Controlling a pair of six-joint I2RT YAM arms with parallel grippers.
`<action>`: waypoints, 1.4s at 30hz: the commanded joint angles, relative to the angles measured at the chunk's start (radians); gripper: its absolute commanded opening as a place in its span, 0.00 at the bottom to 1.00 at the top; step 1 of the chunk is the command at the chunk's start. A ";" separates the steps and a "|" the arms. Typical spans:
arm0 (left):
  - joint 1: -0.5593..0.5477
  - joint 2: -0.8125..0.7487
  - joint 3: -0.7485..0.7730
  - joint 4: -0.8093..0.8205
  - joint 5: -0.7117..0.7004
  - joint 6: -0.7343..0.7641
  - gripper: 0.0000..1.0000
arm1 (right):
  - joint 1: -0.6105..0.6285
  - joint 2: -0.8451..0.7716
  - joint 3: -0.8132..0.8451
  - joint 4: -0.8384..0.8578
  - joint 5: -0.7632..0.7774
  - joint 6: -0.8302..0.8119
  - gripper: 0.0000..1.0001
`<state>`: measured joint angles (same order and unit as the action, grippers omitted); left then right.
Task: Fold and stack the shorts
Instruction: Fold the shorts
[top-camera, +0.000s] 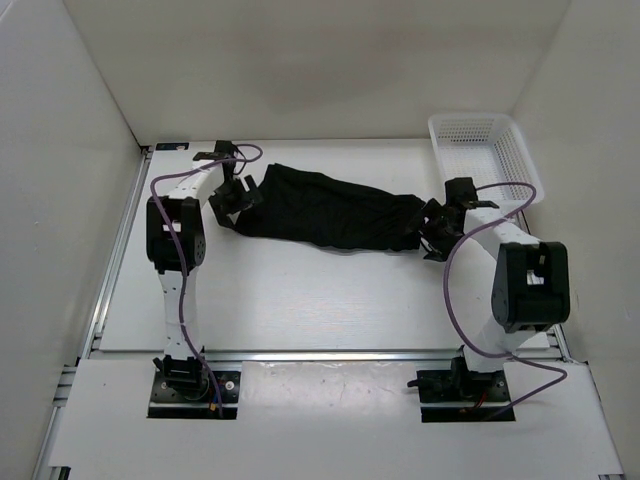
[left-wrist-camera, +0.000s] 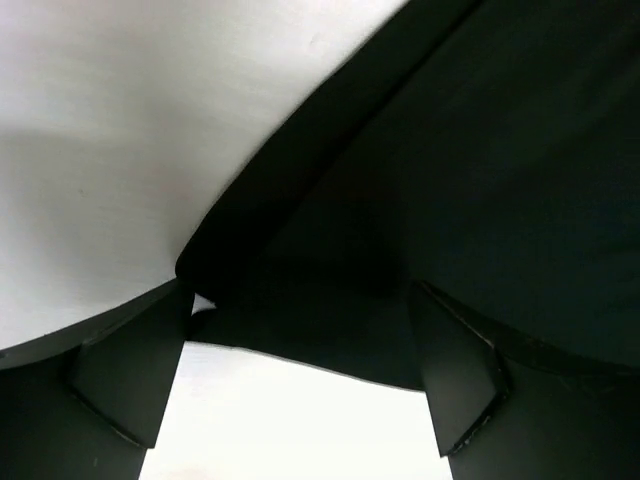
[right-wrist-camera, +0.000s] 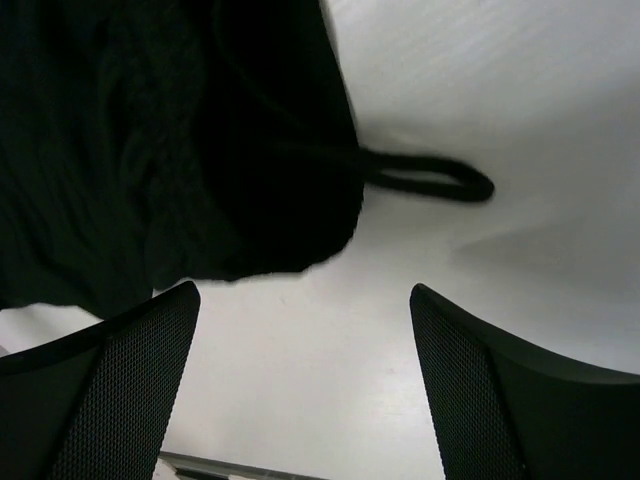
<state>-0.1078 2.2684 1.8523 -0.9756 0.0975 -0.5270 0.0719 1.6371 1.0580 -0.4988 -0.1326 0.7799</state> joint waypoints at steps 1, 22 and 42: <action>0.002 -0.003 0.025 0.025 0.030 0.021 1.00 | -0.006 0.072 0.052 0.109 -0.058 0.059 0.89; 0.069 -0.423 -0.507 0.104 0.030 -0.054 0.10 | 0.003 -0.112 -0.199 0.135 0.013 0.016 0.00; 0.033 -0.796 -0.746 0.066 0.002 -0.087 0.86 | -0.006 -0.600 -0.475 -0.028 -0.042 0.056 0.99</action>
<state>-0.0731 1.5333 1.0706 -0.8925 0.1257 -0.6178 0.0719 1.0218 0.5732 -0.5545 -0.1432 0.8074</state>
